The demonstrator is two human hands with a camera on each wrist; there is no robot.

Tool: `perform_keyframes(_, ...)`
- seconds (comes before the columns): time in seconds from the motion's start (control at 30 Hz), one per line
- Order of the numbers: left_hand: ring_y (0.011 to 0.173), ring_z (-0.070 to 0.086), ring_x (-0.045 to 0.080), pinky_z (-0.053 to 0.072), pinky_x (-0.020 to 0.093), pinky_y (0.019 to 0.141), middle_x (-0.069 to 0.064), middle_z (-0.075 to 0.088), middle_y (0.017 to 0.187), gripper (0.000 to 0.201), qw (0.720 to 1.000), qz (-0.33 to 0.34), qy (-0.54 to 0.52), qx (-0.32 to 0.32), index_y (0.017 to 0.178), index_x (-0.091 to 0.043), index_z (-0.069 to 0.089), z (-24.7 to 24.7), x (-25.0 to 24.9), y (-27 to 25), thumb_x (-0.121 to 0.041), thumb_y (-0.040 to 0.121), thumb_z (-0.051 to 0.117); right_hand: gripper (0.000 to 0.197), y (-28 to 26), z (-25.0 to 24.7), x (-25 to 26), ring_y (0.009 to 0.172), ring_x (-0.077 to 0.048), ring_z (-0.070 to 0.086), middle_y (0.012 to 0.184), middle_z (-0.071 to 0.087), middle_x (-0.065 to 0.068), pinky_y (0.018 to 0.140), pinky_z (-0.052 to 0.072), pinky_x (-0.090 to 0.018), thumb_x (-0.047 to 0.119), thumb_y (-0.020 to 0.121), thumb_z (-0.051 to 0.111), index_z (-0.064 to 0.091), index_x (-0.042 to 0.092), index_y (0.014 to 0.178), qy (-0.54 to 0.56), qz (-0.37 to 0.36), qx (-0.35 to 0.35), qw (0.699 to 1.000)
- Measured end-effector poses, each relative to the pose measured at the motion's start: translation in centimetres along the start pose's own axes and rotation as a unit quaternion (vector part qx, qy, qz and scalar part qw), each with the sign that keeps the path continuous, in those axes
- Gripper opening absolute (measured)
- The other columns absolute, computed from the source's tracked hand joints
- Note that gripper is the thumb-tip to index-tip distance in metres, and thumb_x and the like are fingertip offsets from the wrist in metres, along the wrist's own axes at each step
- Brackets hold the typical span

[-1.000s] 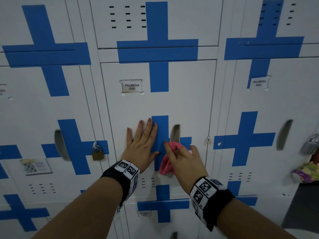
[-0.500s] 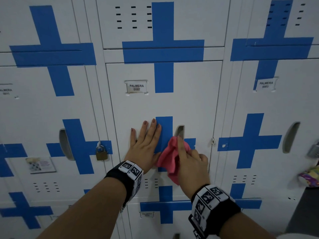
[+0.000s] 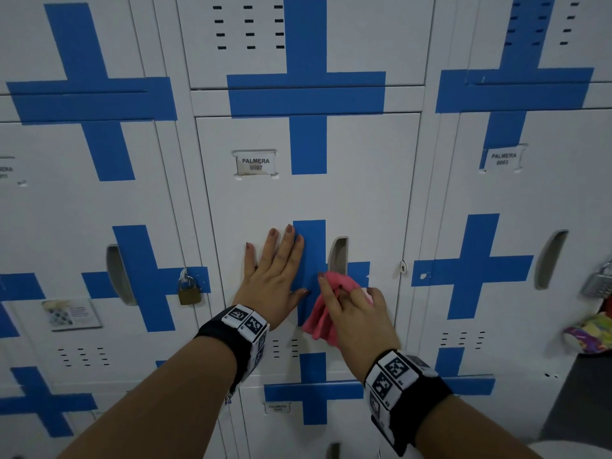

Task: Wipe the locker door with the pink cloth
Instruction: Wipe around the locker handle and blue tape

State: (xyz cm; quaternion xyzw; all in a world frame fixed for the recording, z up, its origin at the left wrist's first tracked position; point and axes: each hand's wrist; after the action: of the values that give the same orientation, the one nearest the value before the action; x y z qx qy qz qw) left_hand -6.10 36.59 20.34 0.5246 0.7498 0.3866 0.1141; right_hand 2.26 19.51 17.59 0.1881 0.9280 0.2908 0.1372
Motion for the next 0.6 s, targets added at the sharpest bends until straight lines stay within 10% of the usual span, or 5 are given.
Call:
perform_keyframes(0.43,0.141,-0.024,0.023,-0.003,0.057,0.105,0.002,-0.025,0.154,0.109,1.000,-0.003,-0.003,0.012,0.147,-0.017,-0.016,-0.1,0.0,-0.1,-0.054,0.079,0.060,0.103,1.4,-0.9,-0.3,0.097,-0.023,0.058,0.085,0.070,-0.004,0.080,0.045,-0.040,0.043,0.054,0.082,0.033,0.014,0.140,-0.017,-0.010,-0.010,1.000)
perform_keyframes(0.6,0.141,-0.024,0.022,-0.005,0.057,0.105,0.001,-0.026,0.154,0.108,1.000,-0.004,-0.002,0.012,0.147,-0.017,-0.016,0.0,0.0,0.0,-0.055,0.079,0.059,0.078,1.1,-2.5,-0.6,0.094,-0.025,0.054,0.101,0.069,0.000,0.086,0.039,-0.038,0.051,0.075,0.050,0.031,0.018,0.143,0.054,0.004,0.009,0.999)
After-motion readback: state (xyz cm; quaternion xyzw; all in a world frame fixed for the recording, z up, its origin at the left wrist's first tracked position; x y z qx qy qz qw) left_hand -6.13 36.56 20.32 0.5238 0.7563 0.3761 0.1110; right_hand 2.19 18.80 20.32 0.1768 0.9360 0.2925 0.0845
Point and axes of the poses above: each hand's wrist, its own y-axis towards the middle knuckle, its own z-axis out of the palm, x = y × z
